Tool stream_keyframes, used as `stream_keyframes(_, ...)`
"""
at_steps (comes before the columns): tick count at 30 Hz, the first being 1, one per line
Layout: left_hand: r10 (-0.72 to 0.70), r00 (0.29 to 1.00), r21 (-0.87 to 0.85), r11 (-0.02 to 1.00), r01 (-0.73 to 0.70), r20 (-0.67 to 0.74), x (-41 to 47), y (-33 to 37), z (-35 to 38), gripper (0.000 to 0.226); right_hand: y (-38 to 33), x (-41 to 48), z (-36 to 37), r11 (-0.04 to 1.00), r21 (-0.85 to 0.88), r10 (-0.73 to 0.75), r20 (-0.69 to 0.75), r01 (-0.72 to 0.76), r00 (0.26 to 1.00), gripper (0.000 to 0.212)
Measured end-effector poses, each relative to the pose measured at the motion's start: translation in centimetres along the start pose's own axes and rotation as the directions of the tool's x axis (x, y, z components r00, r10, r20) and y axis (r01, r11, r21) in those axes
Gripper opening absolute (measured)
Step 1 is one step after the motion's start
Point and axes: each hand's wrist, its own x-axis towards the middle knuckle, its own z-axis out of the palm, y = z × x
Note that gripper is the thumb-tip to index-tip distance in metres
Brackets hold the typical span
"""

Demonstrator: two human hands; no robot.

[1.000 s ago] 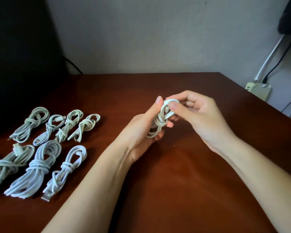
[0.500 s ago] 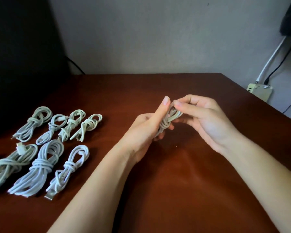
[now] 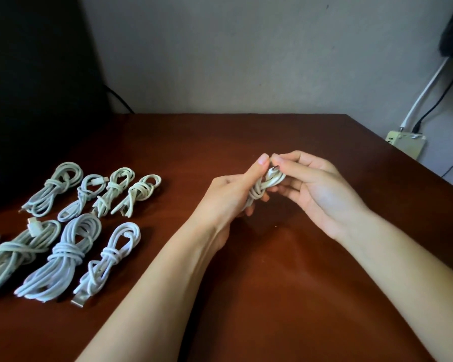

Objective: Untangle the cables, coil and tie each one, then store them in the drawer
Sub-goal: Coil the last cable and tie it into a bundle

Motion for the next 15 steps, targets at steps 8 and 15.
stream_keyframes(8,-0.018,1.000,-0.064,0.998,0.016,-0.026,0.14,-0.14,-0.26,0.035,0.07,0.25,-0.69,0.998,0.013,0.061,0.079,-0.063,0.995,0.022)
stream_keyframes(15,-0.048,0.999,-0.218,0.975,0.045,-0.009,0.46,-0.31,-0.57,0.027,0.40,0.34,-0.48,0.999,0.028,0.021,0.187,-0.027,0.982,0.020)
